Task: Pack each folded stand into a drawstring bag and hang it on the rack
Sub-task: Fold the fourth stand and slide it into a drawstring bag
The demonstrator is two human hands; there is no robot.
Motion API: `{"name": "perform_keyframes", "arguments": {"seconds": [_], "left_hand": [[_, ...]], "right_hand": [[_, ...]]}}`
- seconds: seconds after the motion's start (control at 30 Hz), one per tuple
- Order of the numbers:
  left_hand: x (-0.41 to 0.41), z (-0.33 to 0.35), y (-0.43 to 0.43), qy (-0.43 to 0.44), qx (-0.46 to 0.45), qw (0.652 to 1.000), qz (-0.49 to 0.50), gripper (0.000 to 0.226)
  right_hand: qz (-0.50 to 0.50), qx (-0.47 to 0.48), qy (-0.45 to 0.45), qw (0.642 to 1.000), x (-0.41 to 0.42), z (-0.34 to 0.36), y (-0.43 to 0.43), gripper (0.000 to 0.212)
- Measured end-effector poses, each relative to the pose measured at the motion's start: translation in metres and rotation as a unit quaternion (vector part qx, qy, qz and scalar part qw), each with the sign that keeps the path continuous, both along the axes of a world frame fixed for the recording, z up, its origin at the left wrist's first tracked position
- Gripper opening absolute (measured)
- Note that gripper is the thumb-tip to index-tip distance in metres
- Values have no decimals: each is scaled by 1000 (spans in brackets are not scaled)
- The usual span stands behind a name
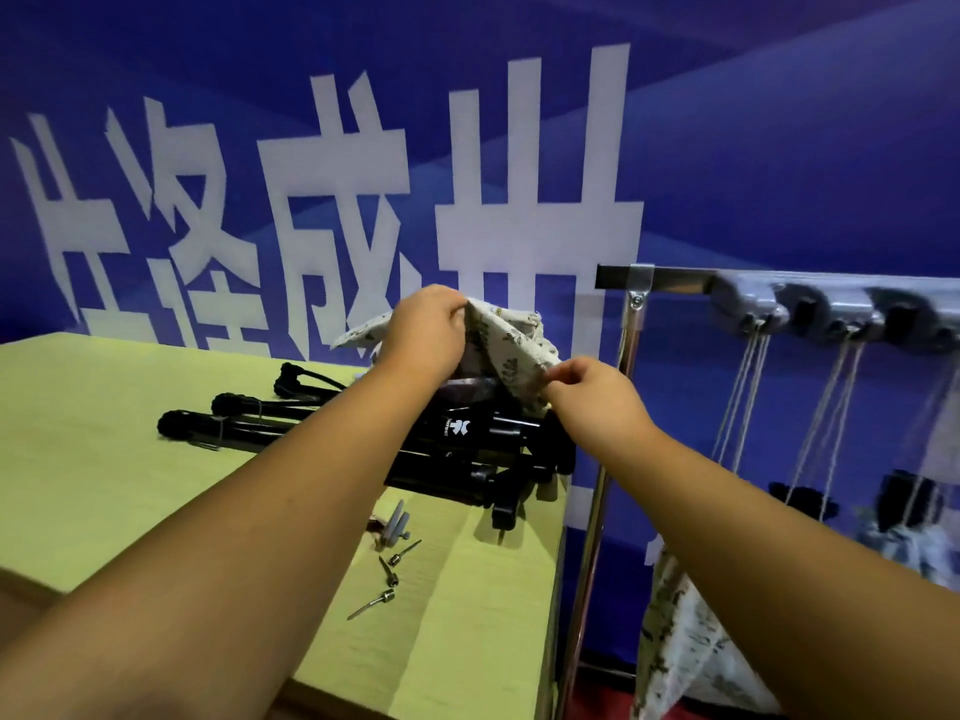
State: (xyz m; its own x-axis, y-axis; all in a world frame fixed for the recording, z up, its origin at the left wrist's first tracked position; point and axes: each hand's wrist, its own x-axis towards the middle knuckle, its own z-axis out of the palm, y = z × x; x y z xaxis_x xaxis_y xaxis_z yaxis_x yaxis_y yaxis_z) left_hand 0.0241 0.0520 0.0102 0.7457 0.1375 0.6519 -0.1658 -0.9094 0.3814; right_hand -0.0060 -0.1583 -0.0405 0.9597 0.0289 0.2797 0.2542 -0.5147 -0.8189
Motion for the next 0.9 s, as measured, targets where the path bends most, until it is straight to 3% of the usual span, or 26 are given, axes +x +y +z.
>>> {"name": "perform_keyframes", "arguments": {"seconds": [0.17,0.3,0.37,0.4,0.5,0.57,0.7,0.9], "left_hand": [[-55,36,-5,-66,-72,995,-20,19],[-99,57,-6,-13,-44,999,-21,13],[-118,61,-3,28,-8,999,-24,20],[-126,62,-1,43,5,999,-28,25],[-143,67,10,34,45,998,-36,38],[-152,73,16,13,66,997,-29,42],[-172,92,20,-32,62,997,-22,43],[-198,106,22,-26,-14,999,-27,43]], "right_hand": [[32,32,8,999,-34,27,1,65],[54,33,12,998,-61,40,11,86],[47,42,19,998,-74,43,19,96],[43,33,16,998,-80,44,23,90],[22,-19,-4,1000,-94,47,33,40],[1,-21,-43,999,-104,54,37,22],[-28,28,-127,991,-123,78,42,12],[-9,117,-157,981,-149,111,33,9]]}}
